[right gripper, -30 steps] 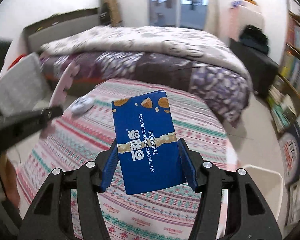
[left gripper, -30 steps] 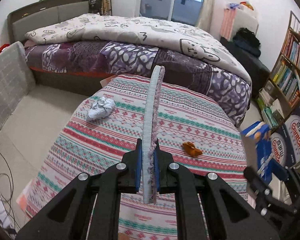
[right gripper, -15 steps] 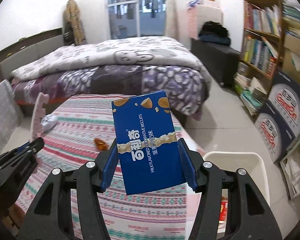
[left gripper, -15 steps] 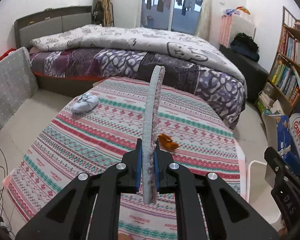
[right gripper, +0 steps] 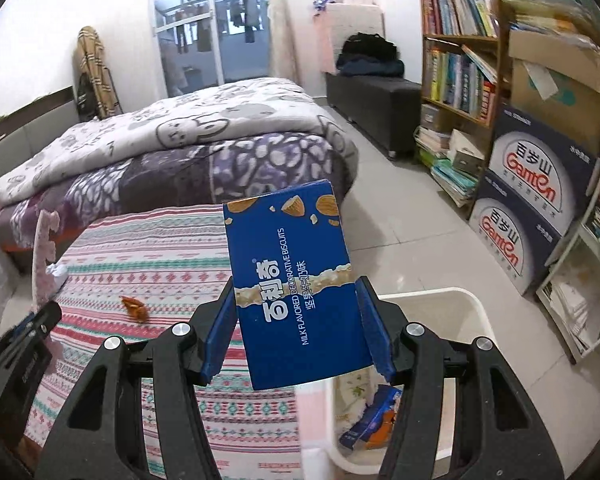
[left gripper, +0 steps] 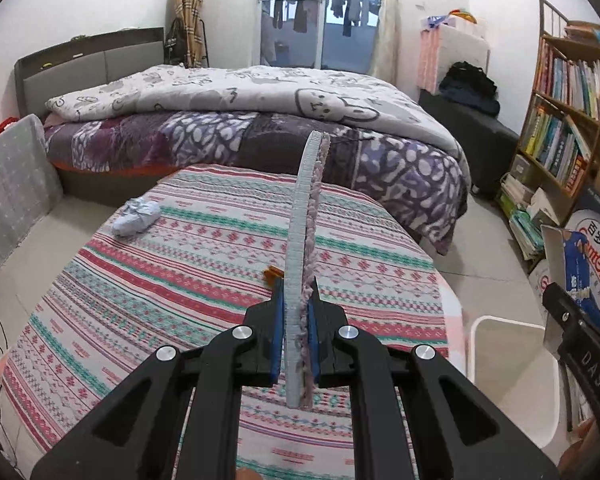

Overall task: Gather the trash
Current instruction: 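Carry the blue box to the bin and open the right tool while the left tool carries the strip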

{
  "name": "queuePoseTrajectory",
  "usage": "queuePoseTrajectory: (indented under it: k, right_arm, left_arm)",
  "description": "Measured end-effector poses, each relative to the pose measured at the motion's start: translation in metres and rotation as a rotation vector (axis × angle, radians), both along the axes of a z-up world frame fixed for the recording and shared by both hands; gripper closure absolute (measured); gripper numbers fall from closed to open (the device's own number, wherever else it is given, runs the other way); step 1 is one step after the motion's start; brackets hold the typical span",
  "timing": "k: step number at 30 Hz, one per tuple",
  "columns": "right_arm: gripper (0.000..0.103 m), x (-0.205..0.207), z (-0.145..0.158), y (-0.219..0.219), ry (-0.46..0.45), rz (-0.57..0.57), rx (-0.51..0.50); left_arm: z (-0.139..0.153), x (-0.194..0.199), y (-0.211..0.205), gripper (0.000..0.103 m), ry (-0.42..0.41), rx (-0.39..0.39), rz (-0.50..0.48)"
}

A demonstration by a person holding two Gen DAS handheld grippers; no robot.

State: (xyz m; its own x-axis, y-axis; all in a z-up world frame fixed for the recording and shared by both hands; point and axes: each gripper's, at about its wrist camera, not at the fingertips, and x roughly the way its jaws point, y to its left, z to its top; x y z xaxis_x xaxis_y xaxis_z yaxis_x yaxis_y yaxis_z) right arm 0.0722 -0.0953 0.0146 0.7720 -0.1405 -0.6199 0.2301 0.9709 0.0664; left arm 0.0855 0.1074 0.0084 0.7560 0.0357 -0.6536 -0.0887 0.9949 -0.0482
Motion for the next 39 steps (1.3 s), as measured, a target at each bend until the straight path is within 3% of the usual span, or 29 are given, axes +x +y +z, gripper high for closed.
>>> queuePoseTrajectory:
  k: [11,22,25,30,39]
  right_arm:
    - [0.048,-0.005,0.0,-0.049,0.008,-0.103,0.005]
    - [0.047,-0.006,-0.007,-0.105,0.078,-0.218,0.048]
    - [0.042,-0.008,-0.01,-0.118,0.101,-0.259,0.054]
    - [0.024,-0.017,-0.007,-0.141,0.089,-0.336,0.057]
    - [0.013,-0.029,-0.005,-0.179,0.074,-0.429,0.109]
  left_arm:
    - [-0.009,0.002,-0.052,0.093,0.025,0.015,-0.087]
    - [-0.019,-0.003,-0.118,0.093,0.052,0.027,-0.218]
    - [-0.021,-0.002,-0.133,0.093,0.064,0.021,-0.251]
    - [-0.025,-0.002,-0.158,0.092,0.088,0.007,-0.301]
    - [-0.032,-0.004,-0.202,0.092,0.117,0.014,-0.379]
